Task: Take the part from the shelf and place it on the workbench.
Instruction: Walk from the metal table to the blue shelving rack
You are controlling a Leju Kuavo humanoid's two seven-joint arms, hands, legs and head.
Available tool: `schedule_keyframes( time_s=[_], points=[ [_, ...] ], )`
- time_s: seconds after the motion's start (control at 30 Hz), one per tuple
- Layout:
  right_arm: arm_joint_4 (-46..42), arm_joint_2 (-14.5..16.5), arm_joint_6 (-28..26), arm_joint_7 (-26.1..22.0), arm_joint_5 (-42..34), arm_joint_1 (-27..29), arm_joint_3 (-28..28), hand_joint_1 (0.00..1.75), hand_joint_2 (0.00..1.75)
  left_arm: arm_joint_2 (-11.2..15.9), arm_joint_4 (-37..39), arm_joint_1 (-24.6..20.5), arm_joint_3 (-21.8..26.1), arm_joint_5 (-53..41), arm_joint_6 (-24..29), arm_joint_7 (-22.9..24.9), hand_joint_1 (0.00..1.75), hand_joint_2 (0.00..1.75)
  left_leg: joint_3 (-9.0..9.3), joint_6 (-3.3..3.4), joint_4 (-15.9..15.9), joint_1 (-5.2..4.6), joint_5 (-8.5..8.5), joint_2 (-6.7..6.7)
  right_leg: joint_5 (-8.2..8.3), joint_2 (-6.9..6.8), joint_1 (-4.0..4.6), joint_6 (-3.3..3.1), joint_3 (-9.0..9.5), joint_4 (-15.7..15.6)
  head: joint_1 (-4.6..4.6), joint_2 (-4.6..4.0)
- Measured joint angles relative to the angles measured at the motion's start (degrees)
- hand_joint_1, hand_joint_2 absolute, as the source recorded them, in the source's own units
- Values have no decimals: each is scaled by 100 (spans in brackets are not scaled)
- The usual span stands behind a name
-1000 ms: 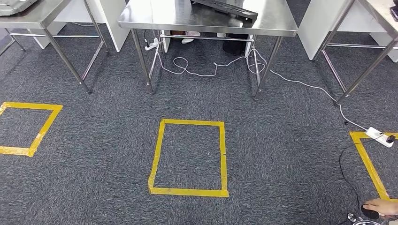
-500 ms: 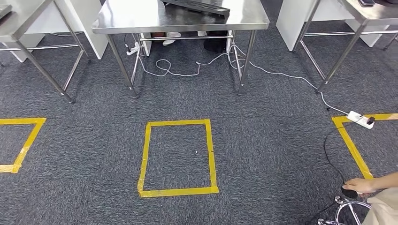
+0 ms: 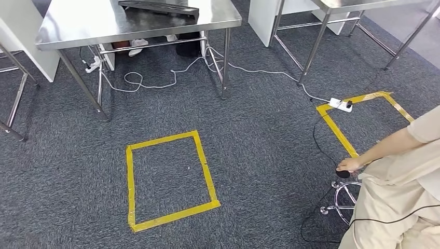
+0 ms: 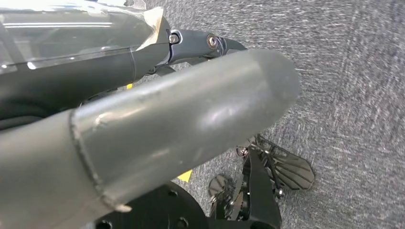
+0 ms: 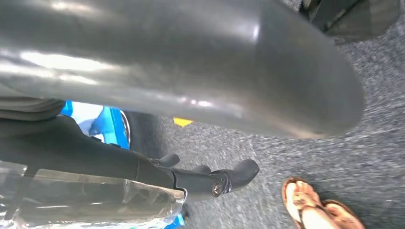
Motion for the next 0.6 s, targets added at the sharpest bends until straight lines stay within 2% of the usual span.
schedule_keyframes(
  time_s=[0.03,0.07,0.1,0.13,0.17,0.2,0.23,0.27,0.3,0.33,0.37,0.4,0.43,0.47,0.53,0.57,0.6],
  points=[
    [-1,3,1,21,12,-11,1,0,0,-1,0,-4,0,9,10,-1,0,0,7,-41,21,-10,-18,56,90,-117,9,5,181,-332,-2,0],
    [-1,10,2,37,23,-20,1,0,0,-2,-1,-10,0,15,19,-2,0,0,21,-86,38,-22,-36,106,132,-196,22,-27,280,-529,-12,0],
    [-1,18,3,52,31,-25,1,0,0,-2,-1,-19,0,17,26,-4,0,0,39,-129,43,-30,-47,152,136,-214,43,-79,286,-578,-19,0],
    [1,21,4,64,34,-24,2,0,0,-4,-1,-28,1,18,30,-5,0,0,60,-170,37,-21,-50,202,154,-145,61,-126,273,-584,-29,0],
    [2,26,4,74,35,-21,2,0,0,-7,-1,-36,1,19,32,-5,0,0,71,-211,44,1,-60,206,175,-77,29,-180,271,-594,-35,0],
    [3,28,5,84,35,-20,2,0,0,-10,-1,-41,2,19,32,-5,0,0,58,-250,96,24,-120,117,203,-18,7,-227,272,-604,-42,0],
    [4,30,4,89,35,-23,2,0,0,-13,-1,-42,2,20,32,-5,0,0,2,-281,245,45,-254,-30,238,41,-17,-282,272,-614,-55,0],
    [5,34,4,93,36,-26,2,0,0,-14,0,-39,2,20,32,-6,0,0,-113,-302,525,61,-463,-218,270,98,-36,-328,265,-620,-69,0],
    [5,40,4,95,37,-26,2,0,0,-13,1,-34,2,20,33,-7,0,0,-272,-311,910,65,-707,-380,293,156,-15,-362,244,-616,-81,0],
    [5,47,4,96,37,-24,2,0,0,-12,0,-29,2,21,35,-6,0,0,-444,-313,1318,67,-916,-461,314,222,0,-387,219,-612,-86,0],
    [6,53,5,96,37,-17,2,0,0,-11,0,-25,2,22,37,-5,0,0,-575,-313,1630,67,-1031,-494,328,300,13,-394,198,-609,-86,0],
    [6,56,5,96,37,-9,2,0,0,-10,0,-22,2,23,38,-5,0,0,-612,-308,1736,68,-1016,-504,339,383,22,-395,186,-606,-86,0],
    [7,57,5,96,37,-2,2,0,0,-9,-1,-21,2,24,39,-4,0,0,-539,-296,1604,70,-885,-514,349,469,25,-389,184,-604,-86,0],
    [7,59,4,96,37,2,2,0,0,-9,0,-22,2,24,39,-4,0,0,-369,-278,1266,75,-674,-557,356,557,25,-378,188,-600,-86,0],
    [7,70,4,96,37,-5,2,0,0,-7,-1,-20,2,23,39,-4,0,0,8,-230,467,94,-321,-835,370,707,41,-346,173,-581,-84,0],
    [7,76,4,96,37,-13,2,0,0,-5,-1,-20,2,23,40,-4,0,0,114,-210,218,93,-242,-953,383,772,47,-315,147,-569,-80,0],
    [7,79,5,96,38,-18,2,0,0,-4,-1,-20,2,23,42,-4,0,0,150,-188,112,79,-229,-1022,400,833,51,-275,111,-565,-79,0]
  ],
)
